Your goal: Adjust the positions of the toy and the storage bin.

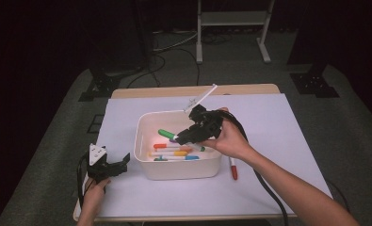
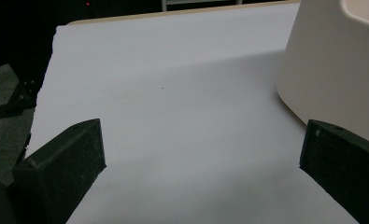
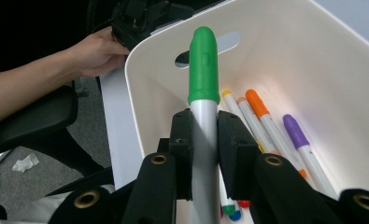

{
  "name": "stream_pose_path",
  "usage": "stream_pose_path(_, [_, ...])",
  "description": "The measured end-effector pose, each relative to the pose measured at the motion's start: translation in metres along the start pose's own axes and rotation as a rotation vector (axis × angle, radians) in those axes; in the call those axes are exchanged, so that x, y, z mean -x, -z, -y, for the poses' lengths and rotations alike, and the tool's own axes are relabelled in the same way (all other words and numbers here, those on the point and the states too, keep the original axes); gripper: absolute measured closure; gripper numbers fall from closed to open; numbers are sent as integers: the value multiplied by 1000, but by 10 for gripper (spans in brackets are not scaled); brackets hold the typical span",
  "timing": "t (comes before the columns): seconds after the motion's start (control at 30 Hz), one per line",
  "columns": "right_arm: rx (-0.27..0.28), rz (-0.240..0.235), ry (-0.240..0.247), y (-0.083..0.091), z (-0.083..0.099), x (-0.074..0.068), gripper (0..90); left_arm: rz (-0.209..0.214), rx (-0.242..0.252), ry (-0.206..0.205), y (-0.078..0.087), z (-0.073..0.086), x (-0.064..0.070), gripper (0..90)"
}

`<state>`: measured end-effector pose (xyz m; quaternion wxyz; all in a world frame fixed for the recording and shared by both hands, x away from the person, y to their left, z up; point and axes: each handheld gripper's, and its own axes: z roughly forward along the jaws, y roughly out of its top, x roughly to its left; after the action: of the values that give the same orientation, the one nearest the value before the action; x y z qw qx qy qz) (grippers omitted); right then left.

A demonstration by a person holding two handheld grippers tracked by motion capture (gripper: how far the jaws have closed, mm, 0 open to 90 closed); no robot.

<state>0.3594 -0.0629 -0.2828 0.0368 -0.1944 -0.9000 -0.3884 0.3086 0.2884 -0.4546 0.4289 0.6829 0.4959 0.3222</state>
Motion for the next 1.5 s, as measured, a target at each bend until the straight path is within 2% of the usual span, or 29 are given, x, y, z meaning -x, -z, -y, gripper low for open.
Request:
stream_pose_path(0.53, [-67,-58,29,-53,1,10,755,4,4,4,0,0,0,0])
stream_pose_path(0.63, [-92,-56,46,-61,2,10,753,4,4,4,0,0,-1,0])
stream_pose_path(0.77, [-98,-62,37,-64,1,14,753,6,4,5,0,0,-1,0])
stream_pose_path(0.83, [-121,-59,42,-69,2,15,753,6,5,7,0,0,-1,0])
stream_pose_path(1.1, [-153,-60,57,-76,2,15,750,6,5,8,0,0,-1,0])
stream_pose_path(1.23, [-161,-61,58,-77,2,15,692,6,6,8,0,0,-1,0])
stream_pose_path(1.37, [-145,-35,71,-72,1,13,680,6,6,10,0,0,-1,0])
stream_pose_path(1.4, [-121,-33,75,-65,0,12,677,6,6,11,0,0,-1,0])
stream_pose_path(1.5, [-105,-23,78,-55,-1,9,670,6,3,8,0,0,-1,0])
